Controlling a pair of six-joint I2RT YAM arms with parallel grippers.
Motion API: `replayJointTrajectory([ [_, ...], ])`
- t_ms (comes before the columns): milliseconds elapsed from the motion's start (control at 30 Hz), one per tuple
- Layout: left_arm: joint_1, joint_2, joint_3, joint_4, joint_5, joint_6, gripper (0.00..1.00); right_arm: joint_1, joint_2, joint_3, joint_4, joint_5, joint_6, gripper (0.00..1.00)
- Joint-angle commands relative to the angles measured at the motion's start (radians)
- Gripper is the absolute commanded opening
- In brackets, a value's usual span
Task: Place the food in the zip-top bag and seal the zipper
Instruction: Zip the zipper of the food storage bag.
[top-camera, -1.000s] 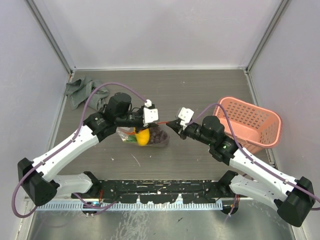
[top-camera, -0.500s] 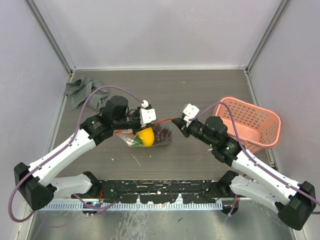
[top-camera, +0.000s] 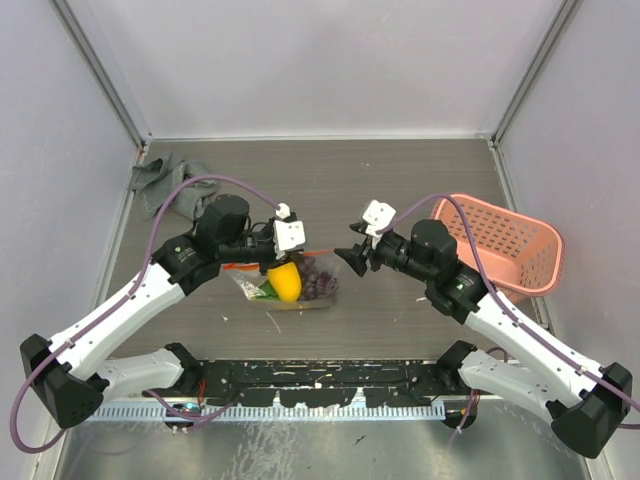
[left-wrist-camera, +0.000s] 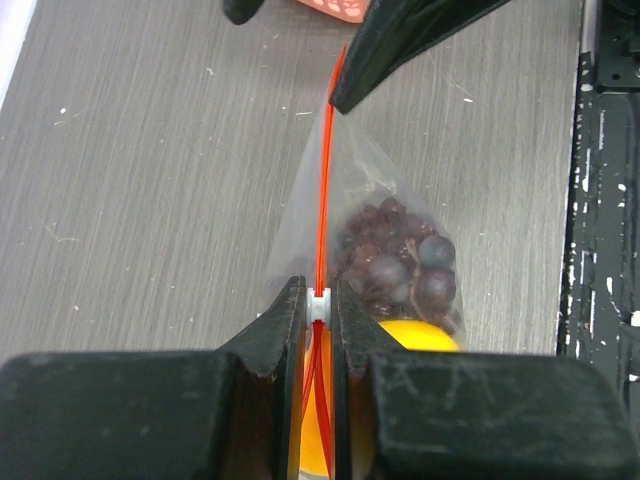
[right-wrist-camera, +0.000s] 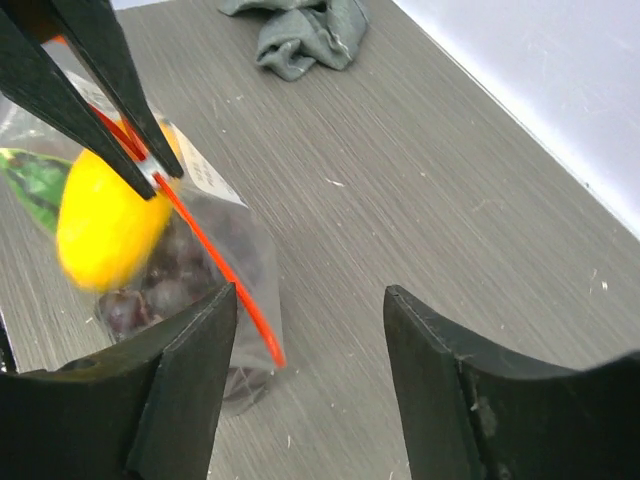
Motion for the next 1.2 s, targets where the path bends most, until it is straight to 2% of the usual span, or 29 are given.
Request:
replayJointTrajectory([
  [0, 0.004, -0.018, 0.05, 0.051, 0.092, -0.007, 0.0, -0.002, 0.042, 0.102, -0.017, -0.136, -0.067, 0.68],
  [133, 0.003, -0.008, 0.06, 0.05, 0.114, -0.008, 0.0, -0.001, 0.117, 0.146, -0.057, -0.257, -0.134, 0.73],
  [267, 0.001, -0.009, 0.062, 0.05, 0.126, -0.009, 0.0, 0.0, 0.186, 0.214, -0.118, -0.342, -0.164, 0.73],
  [433, 0.0, -0.003, 0.068, 0.053, 0.15, -0.015, 0.0, 0.011, 0.264, 0.266, -0.159, -0.377, -0.179, 0.71],
  [500, -0.002, 0.0, 0.069, 0.053, 0.154, -0.02, 0.0, 0.011, 0.291, 0.285, -0.168, -0.37, -0.18, 0.66],
  [567, -0.003, -0.001, 0.065, 0.053, 0.149, -0.024, 0.0, 0.011, 0.313, 0.305, -0.192, -0.368, -0.185, 0.54],
  [633, -0.004, -0.008, 0.06, 0.05, 0.134, -0.028, 0.0, 0.011, 0.326, 0.323, -0.218, -0.356, -0.187, 0.39],
  [700, -0.003, -0.018, 0.052, 0.048, 0.123, -0.033, 0.0, 0.011, 0.325, 0.324, -0.225, -0.331, -0.176, 0.17],
  [767, -0.004, -0.03, 0.048, 0.048, 0.107, -0.041, 0.0, 0.011, 0.309, 0.317, -0.225, -0.299, -0.161, 0.05],
  [800, -0.004, -0.037, 0.045, 0.047, 0.097, -0.045, 0.0, 0.011, 0.297, 0.309, -0.223, -0.278, -0.151, 0.01],
  [1167, -0.004, -0.074, 0.018, 0.04, 0.019, -0.091, 0.0, 0.012, 0.179, 0.256, -0.235, 0.019, -0.04, 0.01],
])
